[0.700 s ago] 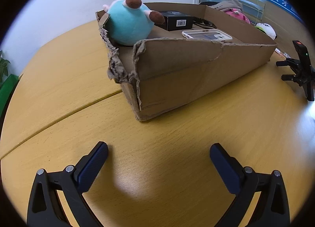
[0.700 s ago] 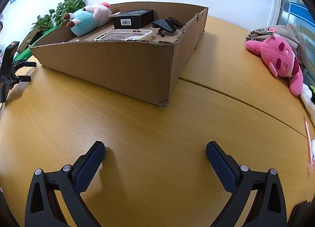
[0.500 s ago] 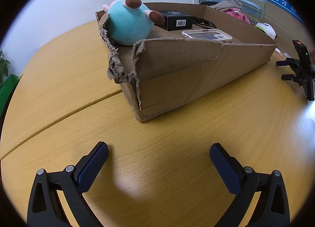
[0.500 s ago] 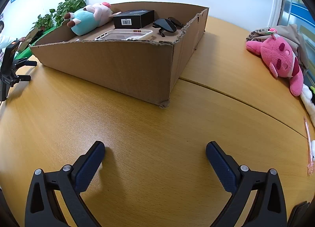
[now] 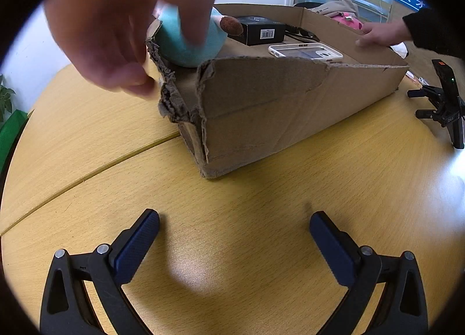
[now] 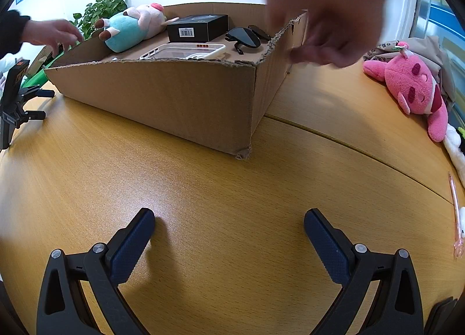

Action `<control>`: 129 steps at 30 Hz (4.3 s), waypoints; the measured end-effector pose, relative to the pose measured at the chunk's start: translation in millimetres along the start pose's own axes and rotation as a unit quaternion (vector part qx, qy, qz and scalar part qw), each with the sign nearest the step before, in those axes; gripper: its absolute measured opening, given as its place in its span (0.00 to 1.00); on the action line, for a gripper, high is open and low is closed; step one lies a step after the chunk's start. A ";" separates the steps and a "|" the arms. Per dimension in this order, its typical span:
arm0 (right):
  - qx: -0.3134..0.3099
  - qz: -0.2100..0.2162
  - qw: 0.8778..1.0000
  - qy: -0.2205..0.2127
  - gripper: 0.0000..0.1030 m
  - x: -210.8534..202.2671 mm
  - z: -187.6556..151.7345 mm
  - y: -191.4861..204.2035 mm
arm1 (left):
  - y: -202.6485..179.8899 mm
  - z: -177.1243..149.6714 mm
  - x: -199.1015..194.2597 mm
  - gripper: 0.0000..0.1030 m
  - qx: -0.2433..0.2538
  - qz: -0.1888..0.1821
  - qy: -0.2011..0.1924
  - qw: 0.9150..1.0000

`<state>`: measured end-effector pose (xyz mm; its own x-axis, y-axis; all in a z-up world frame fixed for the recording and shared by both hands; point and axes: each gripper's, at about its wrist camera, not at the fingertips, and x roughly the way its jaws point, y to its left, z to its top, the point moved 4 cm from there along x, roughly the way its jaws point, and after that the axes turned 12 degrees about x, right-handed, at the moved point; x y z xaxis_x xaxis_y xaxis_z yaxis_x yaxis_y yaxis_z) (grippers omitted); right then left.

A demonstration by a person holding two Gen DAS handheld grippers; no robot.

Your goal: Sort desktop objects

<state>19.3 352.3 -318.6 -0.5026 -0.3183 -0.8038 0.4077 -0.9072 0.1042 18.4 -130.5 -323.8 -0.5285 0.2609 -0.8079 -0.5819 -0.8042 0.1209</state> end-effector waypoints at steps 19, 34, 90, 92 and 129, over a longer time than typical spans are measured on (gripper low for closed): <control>0.001 -0.001 1.000 0.000 1.00 -0.2 0.0 0.1 | -0.2 -0.2 0.0 1.00 0.000 0.000 0.000 1.000; 0.001 -0.001 1.000 0.000 1.00 -0.3 0.0 0.3 | -0.2 -0.2 0.1 1.00 0.000 0.001 0.001 1.000; 0.004 -0.003 1.000 0.001 1.00 0.7 1.1 -0.8 | 0.9 0.7 0.9 1.00 0.000 0.001 0.002 1.000; 0.004 -0.003 1.000 0.002 1.00 1.0 1.2 -1.1 | 1.4 0.9 1.1 1.00 0.000 0.001 0.002 1.000; 0.046 -0.035 0.998 0.008 1.00 -2.2 -1.8 -1.6 | -0.1 5.2 3.1 1.00 -0.005 0.005 0.003 1.000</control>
<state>21.1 355.0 -318.0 -0.5151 -0.2503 -0.8198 0.3002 -0.9485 0.1010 13.7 -126.8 -323.2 -0.5306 0.2498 -0.8100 -0.5704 -0.8121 0.1232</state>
